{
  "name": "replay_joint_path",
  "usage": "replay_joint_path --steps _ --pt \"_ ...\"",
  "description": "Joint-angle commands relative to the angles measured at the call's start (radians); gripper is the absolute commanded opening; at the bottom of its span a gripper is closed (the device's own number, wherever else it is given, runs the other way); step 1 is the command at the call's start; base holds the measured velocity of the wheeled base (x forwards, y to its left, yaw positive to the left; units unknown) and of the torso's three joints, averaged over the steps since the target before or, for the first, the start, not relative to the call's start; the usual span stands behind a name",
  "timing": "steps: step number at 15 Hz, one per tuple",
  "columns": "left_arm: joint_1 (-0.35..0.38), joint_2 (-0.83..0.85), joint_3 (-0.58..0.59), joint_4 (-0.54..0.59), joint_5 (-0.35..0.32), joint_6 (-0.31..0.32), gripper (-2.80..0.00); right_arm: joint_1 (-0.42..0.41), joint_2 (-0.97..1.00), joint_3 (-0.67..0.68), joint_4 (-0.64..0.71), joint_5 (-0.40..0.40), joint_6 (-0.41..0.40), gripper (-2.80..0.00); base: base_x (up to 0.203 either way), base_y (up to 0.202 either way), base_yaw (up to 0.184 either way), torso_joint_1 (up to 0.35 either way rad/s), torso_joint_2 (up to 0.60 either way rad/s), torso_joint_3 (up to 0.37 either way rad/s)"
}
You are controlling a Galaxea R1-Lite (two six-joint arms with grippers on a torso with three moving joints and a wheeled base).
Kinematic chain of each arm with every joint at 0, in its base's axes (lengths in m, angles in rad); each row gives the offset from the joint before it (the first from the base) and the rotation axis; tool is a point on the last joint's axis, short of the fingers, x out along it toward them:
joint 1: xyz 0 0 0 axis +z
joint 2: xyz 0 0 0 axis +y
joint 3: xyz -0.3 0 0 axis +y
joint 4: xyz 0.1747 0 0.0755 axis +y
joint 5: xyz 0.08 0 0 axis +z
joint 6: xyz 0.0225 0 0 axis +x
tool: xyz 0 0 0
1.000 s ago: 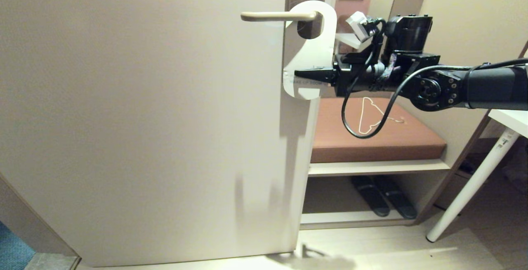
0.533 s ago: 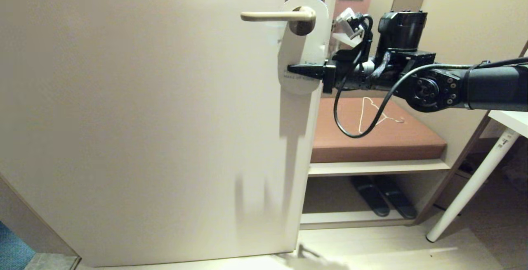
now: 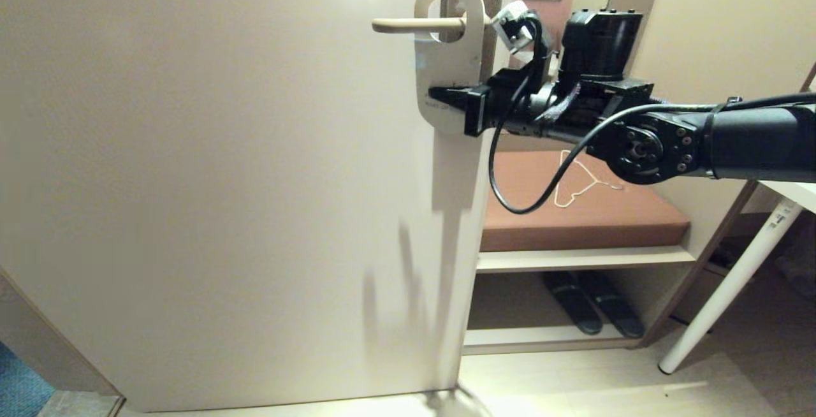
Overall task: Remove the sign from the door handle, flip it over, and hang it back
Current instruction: Take down the sign
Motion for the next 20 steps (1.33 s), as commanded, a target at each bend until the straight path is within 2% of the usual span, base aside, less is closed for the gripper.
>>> replay_joint_path --steps 1,6,15,18,20 --pt "0.0 0.001 0.0 0.0 0.001 0.0 -2.8 0.025 0.0 0.025 -0.025 -0.017 -0.001 -2.8 0.0 0.0 0.0 0.0 0.0 0.0" --pt "0.0 0.001 0.0 0.0 0.001 0.0 -2.8 0.065 -0.013 0.07 -0.085 -0.095 -0.001 -2.8 0.0 0.0 0.0 0.0 0.0 0.0" --pt "0.0 0.001 0.0 0.0 0.001 0.0 -2.8 0.116 0.023 0.069 -0.162 -0.139 -0.001 -2.8 0.0 0.0 0.0 0.0 0.0 0.0" --pt "0.0 0.001 0.0 0.0 0.001 0.0 -2.8 0.151 0.054 0.07 -0.209 -0.216 -0.001 -2.8 0.0 0.0 0.0 0.0 0.0 0.0" --pt "0.0 0.001 0.0 0.0 0.001 0.0 -2.8 0.16 0.061 0.07 -0.211 -0.234 -0.001 -2.8 0.0 0.0 0.0 0.0 0.0 0.0"
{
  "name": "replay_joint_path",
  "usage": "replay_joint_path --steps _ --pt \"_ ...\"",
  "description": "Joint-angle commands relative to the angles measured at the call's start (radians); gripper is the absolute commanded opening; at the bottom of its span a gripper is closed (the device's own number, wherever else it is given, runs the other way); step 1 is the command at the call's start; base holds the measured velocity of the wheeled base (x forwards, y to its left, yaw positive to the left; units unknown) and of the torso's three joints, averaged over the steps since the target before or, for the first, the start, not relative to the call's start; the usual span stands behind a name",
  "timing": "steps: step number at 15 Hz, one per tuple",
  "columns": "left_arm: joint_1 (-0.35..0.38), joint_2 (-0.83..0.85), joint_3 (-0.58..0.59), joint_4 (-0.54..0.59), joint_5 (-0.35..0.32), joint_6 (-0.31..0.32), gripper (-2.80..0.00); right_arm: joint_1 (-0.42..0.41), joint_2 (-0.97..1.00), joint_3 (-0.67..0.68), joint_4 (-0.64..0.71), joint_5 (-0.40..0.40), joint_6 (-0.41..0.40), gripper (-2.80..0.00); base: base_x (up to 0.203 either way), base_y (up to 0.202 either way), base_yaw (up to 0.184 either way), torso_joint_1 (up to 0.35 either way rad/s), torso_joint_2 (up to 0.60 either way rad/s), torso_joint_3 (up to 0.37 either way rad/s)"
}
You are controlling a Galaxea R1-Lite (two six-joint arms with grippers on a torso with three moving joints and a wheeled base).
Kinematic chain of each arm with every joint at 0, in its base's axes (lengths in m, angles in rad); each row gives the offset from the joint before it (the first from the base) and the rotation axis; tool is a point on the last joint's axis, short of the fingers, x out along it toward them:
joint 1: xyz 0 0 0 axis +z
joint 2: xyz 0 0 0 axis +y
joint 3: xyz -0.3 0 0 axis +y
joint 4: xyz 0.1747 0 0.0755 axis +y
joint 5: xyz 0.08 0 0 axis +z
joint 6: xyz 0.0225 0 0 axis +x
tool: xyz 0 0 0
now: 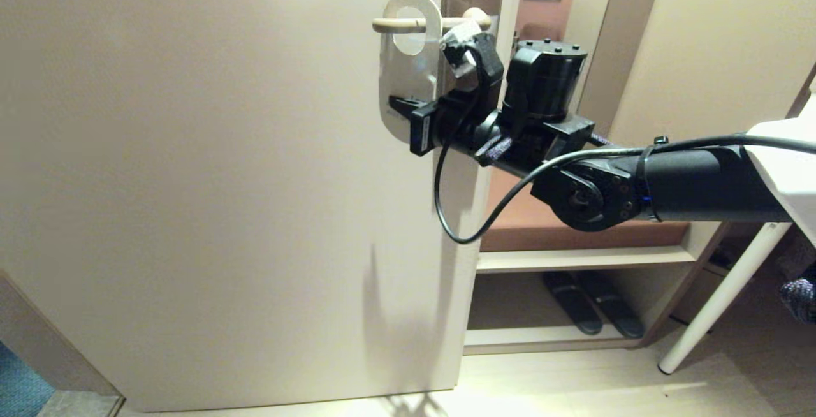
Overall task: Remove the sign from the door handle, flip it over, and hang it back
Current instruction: Take down the sign, then hand it to the other hand
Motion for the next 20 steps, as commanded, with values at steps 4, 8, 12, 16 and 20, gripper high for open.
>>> replay_joint_path --steps 4,8,12,16,20 --pt "0.0 0.001 -0.001 0.0 0.001 0.0 -2.8 0.007 0.034 0.0 -0.026 -0.007 -0.005 -2.8 0.0 0.0 0.0 0.0 0.0 0.0" --pt "0.0 0.001 0.0 0.0 0.001 0.0 -2.8 0.02 0.054 -0.027 -0.06 -0.008 -0.007 -2.8 0.0 0.0 0.0 0.0 0.0 0.0" --pt "0.0 0.001 0.0 0.0 0.001 0.0 -2.8 0.041 0.079 -0.097 -0.072 -0.007 -0.007 -2.8 0.0 0.0 0.0 0.0 0.0 0.0" --pt "0.0 0.001 -0.001 0.0 0.001 0.0 -2.8 0.074 0.103 -0.126 -0.082 -0.006 -0.019 -2.8 0.0 0.0 0.0 0.0 0.0 0.0" --pt "0.0 0.001 0.0 0.0 0.001 0.0 -2.8 0.097 0.104 -0.116 -0.082 -0.004 -0.056 -2.8 0.0 0.0 0.0 0.0 0.0 0.0"
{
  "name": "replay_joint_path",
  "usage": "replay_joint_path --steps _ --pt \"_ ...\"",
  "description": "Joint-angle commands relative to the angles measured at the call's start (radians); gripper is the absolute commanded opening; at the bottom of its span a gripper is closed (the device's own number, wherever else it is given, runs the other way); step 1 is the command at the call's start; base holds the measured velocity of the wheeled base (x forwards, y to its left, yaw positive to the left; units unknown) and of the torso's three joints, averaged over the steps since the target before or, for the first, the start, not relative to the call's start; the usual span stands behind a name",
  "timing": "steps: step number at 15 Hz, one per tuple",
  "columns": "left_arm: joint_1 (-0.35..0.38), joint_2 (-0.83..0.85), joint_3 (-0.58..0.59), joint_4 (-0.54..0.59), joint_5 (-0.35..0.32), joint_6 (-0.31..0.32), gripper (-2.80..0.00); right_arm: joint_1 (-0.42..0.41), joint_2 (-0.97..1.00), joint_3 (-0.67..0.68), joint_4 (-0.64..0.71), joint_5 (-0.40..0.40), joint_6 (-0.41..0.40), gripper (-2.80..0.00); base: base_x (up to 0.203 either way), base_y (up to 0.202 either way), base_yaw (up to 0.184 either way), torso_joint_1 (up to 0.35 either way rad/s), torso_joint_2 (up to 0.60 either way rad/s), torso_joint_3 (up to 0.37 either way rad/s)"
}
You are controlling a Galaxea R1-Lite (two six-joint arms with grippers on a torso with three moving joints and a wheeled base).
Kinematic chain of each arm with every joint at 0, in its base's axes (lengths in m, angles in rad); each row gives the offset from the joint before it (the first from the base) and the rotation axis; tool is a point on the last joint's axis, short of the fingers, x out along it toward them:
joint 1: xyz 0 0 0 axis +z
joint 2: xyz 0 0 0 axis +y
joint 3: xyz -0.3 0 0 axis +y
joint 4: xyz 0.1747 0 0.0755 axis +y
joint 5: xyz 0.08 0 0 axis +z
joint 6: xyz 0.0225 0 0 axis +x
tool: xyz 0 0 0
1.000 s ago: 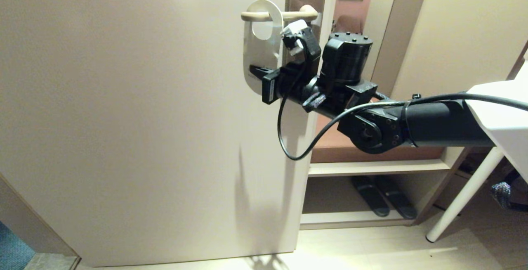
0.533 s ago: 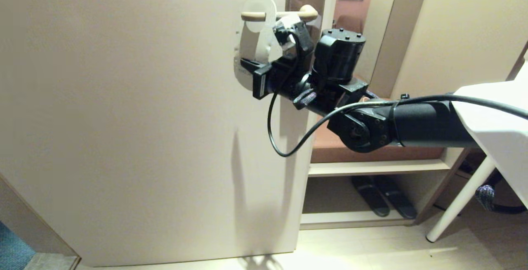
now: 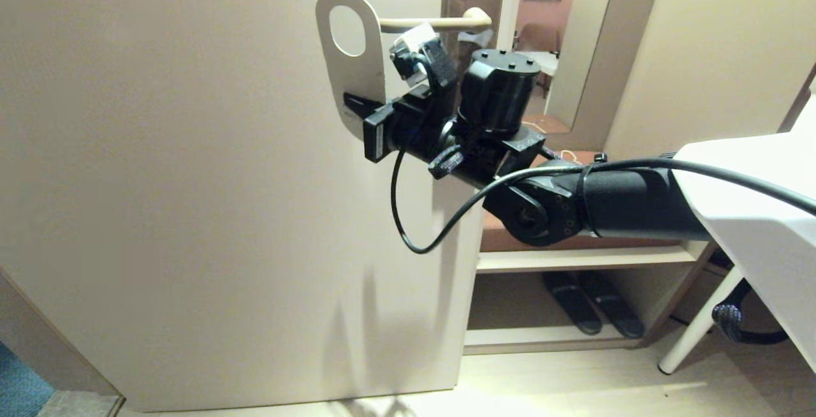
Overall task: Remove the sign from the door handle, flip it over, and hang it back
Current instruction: Hand it to the other hand
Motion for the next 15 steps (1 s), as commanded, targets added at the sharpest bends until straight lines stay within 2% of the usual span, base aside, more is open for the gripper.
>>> replay_joint_path --steps 1,4,11,13,15 --pt "0.0 0.001 0.0 0.0 0.001 0.0 -2.8 0.005 -0.009 0.016 -0.003 0.003 0.0 -2.8 0.0 0.0 0.0 0.0 0.0 0.0" --pt "0.0 0.001 0.0 0.0 0.001 0.0 -2.8 0.007 -0.069 0.121 0.0 0.008 0.002 -2.8 0.0 0.0 0.0 0.0 0.0 0.0" --pt "0.0 0.001 0.0 0.0 0.001 0.0 -2.8 0.007 -0.334 0.532 0.013 -0.012 0.0 -2.8 0.0 0.0 0.0 0.0 0.0 0.0" --pt "0.0 0.001 0.0 0.0 0.001 0.0 -2.8 0.007 -0.418 0.629 0.038 -0.072 -0.003 -2.8 0.0 0.0 0.0 0.0 0.0 0.0" --pt "0.0 0.001 0.0 0.0 0.001 0.0 -2.8 0.007 -0.499 0.714 0.098 -0.203 -0.004 -2.8 0.0 0.0 0.0 0.0 0.0 0.0"
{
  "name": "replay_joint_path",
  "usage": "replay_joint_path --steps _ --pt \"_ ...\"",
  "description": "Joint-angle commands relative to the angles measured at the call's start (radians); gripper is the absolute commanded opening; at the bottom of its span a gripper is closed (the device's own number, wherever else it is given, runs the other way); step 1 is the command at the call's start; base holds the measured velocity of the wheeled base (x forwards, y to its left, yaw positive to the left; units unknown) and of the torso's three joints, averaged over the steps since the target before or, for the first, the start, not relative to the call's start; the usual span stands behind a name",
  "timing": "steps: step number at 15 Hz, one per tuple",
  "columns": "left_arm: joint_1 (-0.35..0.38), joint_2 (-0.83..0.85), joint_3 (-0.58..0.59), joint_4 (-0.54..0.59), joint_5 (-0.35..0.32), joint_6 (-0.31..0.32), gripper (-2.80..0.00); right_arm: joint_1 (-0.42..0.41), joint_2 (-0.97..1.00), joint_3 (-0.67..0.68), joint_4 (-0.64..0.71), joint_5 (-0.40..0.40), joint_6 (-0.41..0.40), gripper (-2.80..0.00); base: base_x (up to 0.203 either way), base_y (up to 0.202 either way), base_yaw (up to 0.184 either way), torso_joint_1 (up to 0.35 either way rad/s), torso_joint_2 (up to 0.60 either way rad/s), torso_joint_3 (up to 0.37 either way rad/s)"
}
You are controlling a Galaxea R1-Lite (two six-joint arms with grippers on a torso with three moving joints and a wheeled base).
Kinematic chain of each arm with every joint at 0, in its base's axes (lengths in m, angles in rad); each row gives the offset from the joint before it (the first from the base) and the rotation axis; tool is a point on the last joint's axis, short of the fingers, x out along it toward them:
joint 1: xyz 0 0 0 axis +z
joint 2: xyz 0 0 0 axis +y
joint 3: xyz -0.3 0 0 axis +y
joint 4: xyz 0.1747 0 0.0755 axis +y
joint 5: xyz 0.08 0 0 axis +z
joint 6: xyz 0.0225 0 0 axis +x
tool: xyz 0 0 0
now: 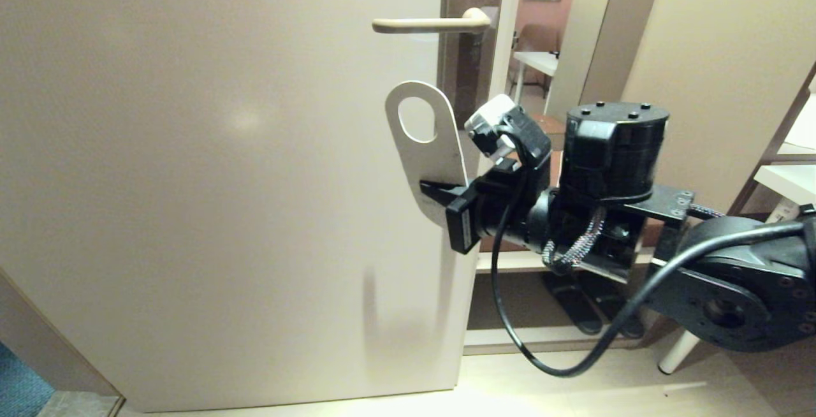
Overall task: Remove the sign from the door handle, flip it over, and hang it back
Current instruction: Hand it to the other hand
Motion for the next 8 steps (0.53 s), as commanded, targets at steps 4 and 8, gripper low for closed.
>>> replay_joint_path --steps 4,8 --pt "0.0 0.001 0.0 0.0 0.001 0.0 -2.8 -0.056 -0.218 0.193 0.05 -0.153 -0.003 -2.8 0.0 0.0 0.0 0.0 0.0 0.0" --pt "0.0 0.001 0.0 0.0 0.001 0.0 -2.8 -0.253 -0.376 0.362 0.053 -0.162 -0.058 -2.8 0.0 0.0 0.0 0.0 0.0 0.0"
